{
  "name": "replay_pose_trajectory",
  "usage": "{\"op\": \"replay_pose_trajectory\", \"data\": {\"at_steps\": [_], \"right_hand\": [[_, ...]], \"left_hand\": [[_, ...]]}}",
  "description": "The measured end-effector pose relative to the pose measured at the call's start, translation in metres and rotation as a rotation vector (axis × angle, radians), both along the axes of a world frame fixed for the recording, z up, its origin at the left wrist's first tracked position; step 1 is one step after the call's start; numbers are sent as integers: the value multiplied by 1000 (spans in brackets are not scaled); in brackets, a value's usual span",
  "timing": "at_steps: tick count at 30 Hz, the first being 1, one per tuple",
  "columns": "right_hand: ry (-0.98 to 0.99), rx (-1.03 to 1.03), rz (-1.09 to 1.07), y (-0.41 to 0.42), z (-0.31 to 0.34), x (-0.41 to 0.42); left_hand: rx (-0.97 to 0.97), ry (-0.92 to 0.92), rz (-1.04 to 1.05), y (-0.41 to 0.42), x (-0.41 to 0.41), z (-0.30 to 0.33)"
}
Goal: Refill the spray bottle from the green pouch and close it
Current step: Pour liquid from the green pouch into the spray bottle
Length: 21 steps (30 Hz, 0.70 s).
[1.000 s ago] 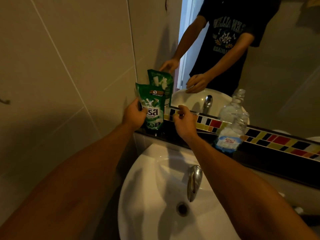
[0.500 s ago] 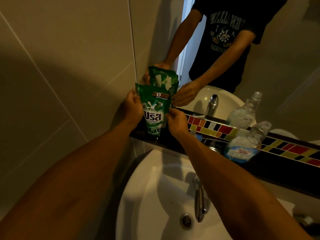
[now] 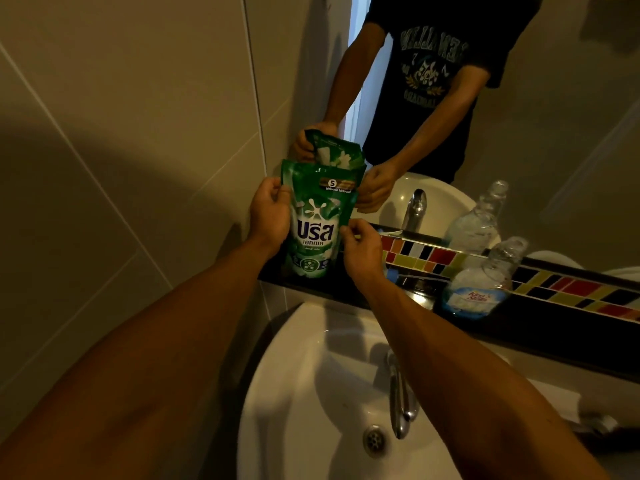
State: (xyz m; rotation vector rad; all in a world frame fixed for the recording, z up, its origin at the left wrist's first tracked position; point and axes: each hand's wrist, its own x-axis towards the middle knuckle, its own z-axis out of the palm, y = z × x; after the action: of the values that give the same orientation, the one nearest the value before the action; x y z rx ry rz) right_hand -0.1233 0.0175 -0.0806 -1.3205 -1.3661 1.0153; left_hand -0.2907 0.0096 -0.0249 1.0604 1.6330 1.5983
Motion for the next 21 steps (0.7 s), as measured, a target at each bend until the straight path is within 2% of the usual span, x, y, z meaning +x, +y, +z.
{"op": "replay_pose_trajectory", "data": {"at_steps": [10,21], "right_hand": [[194,-2,-97,-54,38,62],[304,6,-212,-97,59,154]], "left_hand": [[101,51,-229,-22,60,56],[83,46,-447,-39,159,88]]}}
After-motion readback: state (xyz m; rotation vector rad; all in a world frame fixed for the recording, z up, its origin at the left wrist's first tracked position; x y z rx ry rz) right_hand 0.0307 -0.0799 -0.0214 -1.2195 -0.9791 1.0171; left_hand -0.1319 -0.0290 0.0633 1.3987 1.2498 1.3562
